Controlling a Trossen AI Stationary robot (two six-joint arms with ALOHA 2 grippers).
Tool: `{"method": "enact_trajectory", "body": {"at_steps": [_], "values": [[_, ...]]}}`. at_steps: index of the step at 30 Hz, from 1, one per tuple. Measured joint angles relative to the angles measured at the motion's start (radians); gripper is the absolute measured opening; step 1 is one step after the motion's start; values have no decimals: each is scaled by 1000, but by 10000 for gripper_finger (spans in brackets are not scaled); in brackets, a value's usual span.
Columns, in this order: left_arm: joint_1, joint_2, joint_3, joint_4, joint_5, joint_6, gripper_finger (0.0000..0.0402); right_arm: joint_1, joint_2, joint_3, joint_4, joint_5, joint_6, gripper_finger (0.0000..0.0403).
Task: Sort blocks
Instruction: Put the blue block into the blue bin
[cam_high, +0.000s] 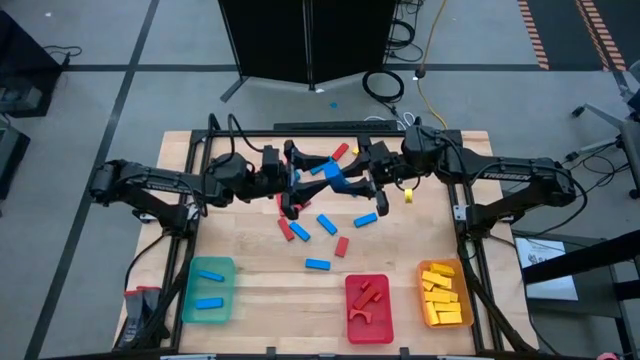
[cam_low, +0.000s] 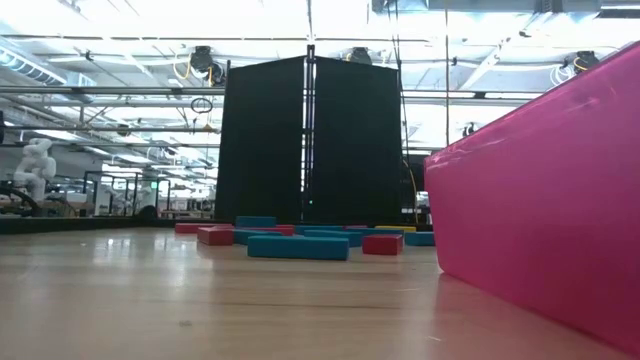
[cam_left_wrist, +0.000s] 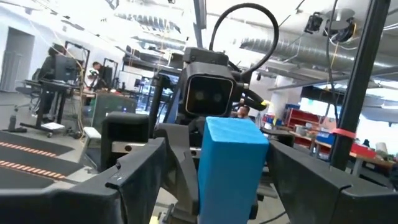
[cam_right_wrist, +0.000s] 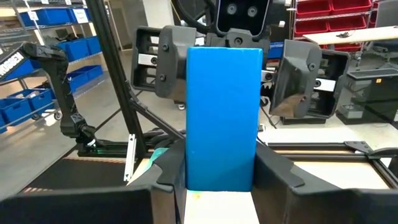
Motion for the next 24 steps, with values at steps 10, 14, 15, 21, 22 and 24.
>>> {"method": "enact_trajectory", "body": {"at_steps": [10,14,15,21,22,24], "values": [[6,50,0,3,26,-29,236,0,0,0,0,2,0,111],[7,52,0,16,23,-20,203,-1,0,0,-1,8,0,111],[6,51,0,18,20,-17,195,-1,0,0,-1,7,0,111],[7,42,0,40,14,6,158,-1,0,0,-3,9,5,111],[8,42,0,40,14,7,153,-1,0,0,-5,9,7,111],[9,42,0,39,15,8,146,-2,0,0,-5,9,8,111]]}}
